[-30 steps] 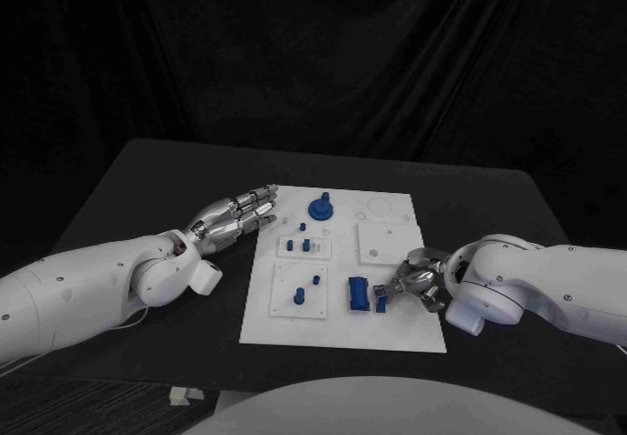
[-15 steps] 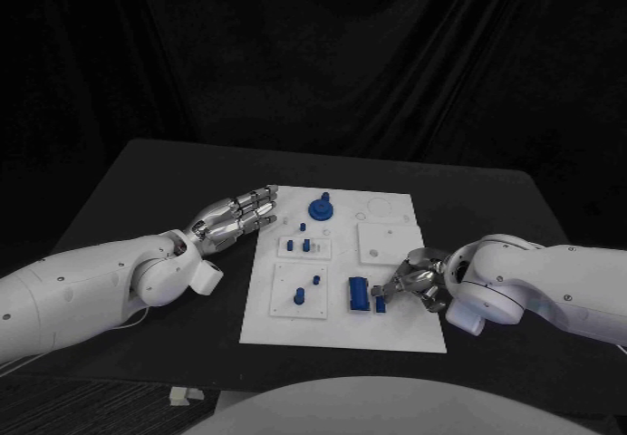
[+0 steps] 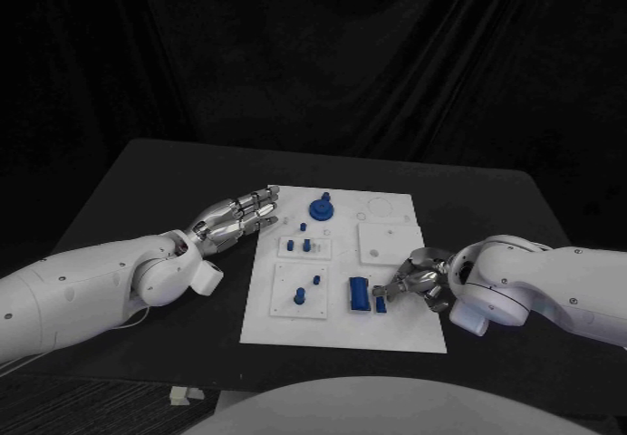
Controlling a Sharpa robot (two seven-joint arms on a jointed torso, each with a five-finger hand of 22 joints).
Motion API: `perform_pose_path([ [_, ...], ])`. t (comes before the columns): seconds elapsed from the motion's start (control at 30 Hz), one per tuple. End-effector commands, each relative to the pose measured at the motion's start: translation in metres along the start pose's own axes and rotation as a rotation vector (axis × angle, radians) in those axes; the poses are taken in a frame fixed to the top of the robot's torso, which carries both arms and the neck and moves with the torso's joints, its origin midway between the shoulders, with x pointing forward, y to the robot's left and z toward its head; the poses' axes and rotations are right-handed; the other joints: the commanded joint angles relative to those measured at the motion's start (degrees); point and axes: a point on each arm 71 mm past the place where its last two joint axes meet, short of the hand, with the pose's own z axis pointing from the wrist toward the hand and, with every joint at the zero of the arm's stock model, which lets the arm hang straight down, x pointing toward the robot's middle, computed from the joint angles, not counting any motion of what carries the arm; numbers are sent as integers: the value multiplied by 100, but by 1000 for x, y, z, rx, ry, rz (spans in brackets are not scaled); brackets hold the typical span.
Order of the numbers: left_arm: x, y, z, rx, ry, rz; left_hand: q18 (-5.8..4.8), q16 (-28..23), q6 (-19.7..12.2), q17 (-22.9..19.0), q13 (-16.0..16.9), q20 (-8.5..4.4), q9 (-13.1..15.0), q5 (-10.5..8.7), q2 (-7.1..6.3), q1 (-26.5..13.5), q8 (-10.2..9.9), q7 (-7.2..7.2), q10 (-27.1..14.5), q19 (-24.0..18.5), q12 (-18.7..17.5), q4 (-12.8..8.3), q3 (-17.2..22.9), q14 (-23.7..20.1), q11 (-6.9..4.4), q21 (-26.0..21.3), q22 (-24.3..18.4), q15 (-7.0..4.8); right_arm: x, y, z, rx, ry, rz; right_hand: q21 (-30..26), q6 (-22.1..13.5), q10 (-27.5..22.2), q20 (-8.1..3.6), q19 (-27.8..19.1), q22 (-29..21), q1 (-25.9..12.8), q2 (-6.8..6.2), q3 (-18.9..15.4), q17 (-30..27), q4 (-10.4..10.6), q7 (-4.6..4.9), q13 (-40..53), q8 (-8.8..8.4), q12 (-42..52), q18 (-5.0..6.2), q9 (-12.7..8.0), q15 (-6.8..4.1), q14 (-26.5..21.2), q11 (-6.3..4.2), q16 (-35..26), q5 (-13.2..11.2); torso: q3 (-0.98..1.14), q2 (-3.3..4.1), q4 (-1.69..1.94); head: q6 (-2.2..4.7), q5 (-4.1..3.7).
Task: Assemble the parts on the task board
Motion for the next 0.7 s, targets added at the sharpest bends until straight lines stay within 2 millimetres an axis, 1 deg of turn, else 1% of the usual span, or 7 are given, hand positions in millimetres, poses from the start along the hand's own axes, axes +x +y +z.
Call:
perform_pose_path([
  [0.03,2,0,0,14,12,-15,79,-21,-8,-7,4,42,8,22,5,63,16,-24,-3,-4,13,-36,-14,8,40,-20,6,28,-4,4,-4,-100,-81,-12,-25,-181,585,-34,-3,866,95,74,-60,1510,-48,-1,1507,301,15,35,240,-51,597,-51,32,115,3,1,-6,-1,7],
  [0.07,1,0,-1,15,11,-14,79,-21,-8,-7,4,42,8,22,5,63,16,-24,-3,-4,13,-36,-14,8,40,-20,6,28,-5,5,-5,-125,-95,-17,-18,-248,585,-38,1,868,190,95,-52,1510,-101,-8,1507,410,15,34,330,-57,597,-59,32,164,3,0,-6,-1,9],
  [0.13,1,0,-1,17,9,-14,79,-21,-7,-7,4,42,8,22,5,63,16,-24,-3,-4,13,-36,-14,8,40,-20,6,29,-7,7,-9,-176,-124,-36,-17,-564,585,-45,-3,869,441,138,-56,1510,-255,-8,1507,841,15,32,709,-61,597,-60,32,353,2,-5,-5,-1,5],
  [0.23,0,0,-2,18,7,-13,77,-21,-4,-7,5,44,9,23,6,64,17,-20,-4,-4,14,-38,-13,8,39,-20,6,33,-9,8,-15,-240,-168,-110,-81,-1069,585,-40,-35,855,614,171,-184,1510,-286,-43,1507,1785,15,39,1464,-91,597,-81,32,298,-3,-4,9,-1,-17],
  [0.33,0,0,-2,18,5,-13,77,-21,-4,-7,5,44,9,23,6,64,17,-20,-4,-4,14,-38,-13,8,39,-20,6,33,-7,6,-17,-249,-168,-158,-133,-1168,585,-58,-55,843,602,159,-257,1510,-193,-68,1507,2098,15,52,1697,-87,597,-107,32,86,4,2,-13,-1,-1],
  [0.53,0,0,-2,16,6,-14,76,-21,0,-7,6,46,10,25,5,66,19,-18,-4,-4,19,-42,-13,8,38,-20,6,34,1,-3,-17,-230,-136,-198,-196,-1270,585,-70,-76,829,605,75,-332,1510,-47,-91,1507,2408,15,63,1921,-102,597,-123,32,-179,-6,-1,16,-1,-33],
  [0.7,0,0,-3,15,5,-14,76,-21,0,-7,6,46,10,25,5,66,19,-18,-4,-4,19,-42,-13,8,38,-20,6,34,6,-6,-16,-211,-114,-222,-195,-1312,585,-78,-73,831,613,-3,-347,1510,52,-103,1507,2546,15,62,2024,-111,597,-135,32,-320,-1,8,-9,-1,-21],
])
